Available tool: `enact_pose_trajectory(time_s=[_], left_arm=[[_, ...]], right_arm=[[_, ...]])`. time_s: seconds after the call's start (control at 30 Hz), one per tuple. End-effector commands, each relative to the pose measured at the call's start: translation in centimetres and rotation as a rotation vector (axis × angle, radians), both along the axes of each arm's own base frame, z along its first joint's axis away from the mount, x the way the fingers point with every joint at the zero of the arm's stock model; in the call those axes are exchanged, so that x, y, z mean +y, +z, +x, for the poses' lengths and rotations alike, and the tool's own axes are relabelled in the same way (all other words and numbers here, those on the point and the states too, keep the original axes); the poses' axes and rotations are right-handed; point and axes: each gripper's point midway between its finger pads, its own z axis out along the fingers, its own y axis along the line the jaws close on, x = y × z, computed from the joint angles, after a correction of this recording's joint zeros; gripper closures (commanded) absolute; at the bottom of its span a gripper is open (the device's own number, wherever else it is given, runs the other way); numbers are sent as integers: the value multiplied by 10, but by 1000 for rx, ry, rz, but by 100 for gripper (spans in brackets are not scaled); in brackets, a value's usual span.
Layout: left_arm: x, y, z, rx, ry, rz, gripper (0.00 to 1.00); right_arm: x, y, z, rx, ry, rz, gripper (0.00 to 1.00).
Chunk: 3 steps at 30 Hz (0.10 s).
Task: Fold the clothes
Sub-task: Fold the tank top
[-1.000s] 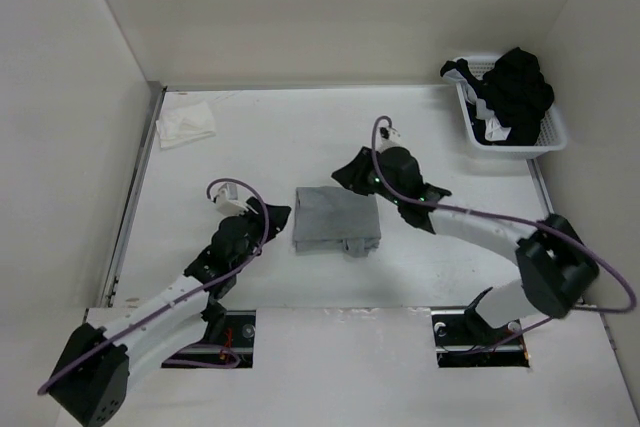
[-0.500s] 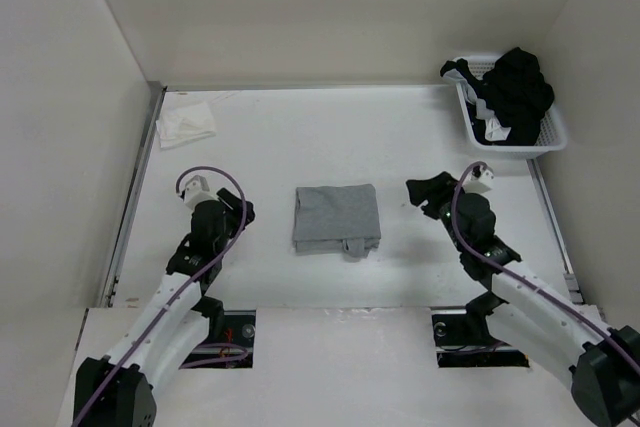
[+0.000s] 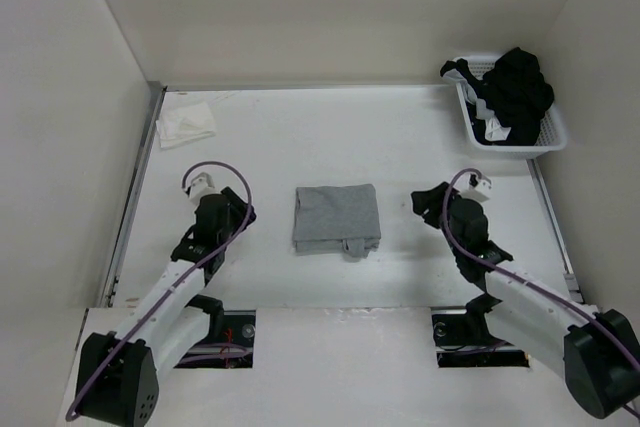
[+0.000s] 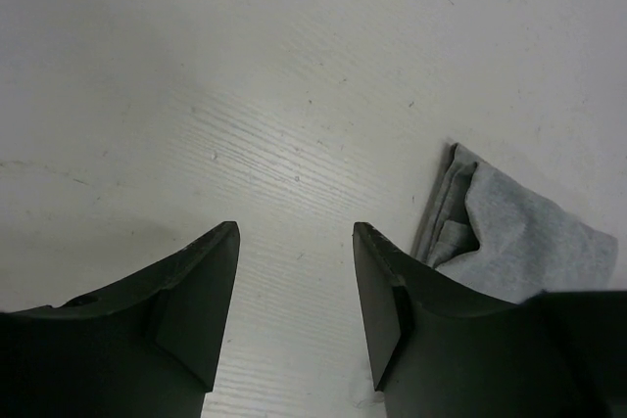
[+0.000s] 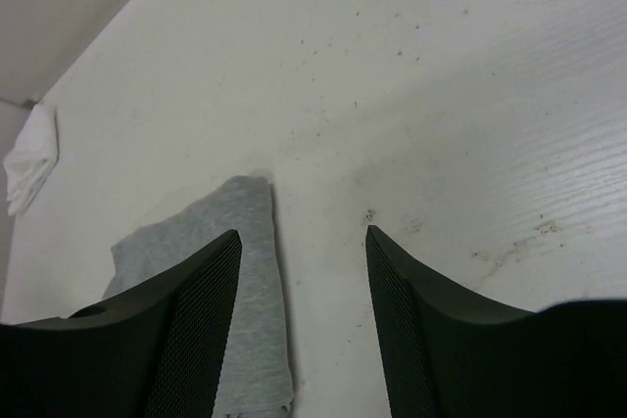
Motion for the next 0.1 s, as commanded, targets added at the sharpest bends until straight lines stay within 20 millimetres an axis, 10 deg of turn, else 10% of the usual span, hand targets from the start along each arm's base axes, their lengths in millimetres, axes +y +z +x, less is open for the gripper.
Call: enact_pose_trajectory(time_s=[0.0,0.07], left_arm=[[-6,24,16,-80,-16,-6,52],[-7,26,20,-76,-21,6,51]], right_arm=[[-1,26,10,-93,-20,19,42],[0,24,10,-88,-17,17,42]])
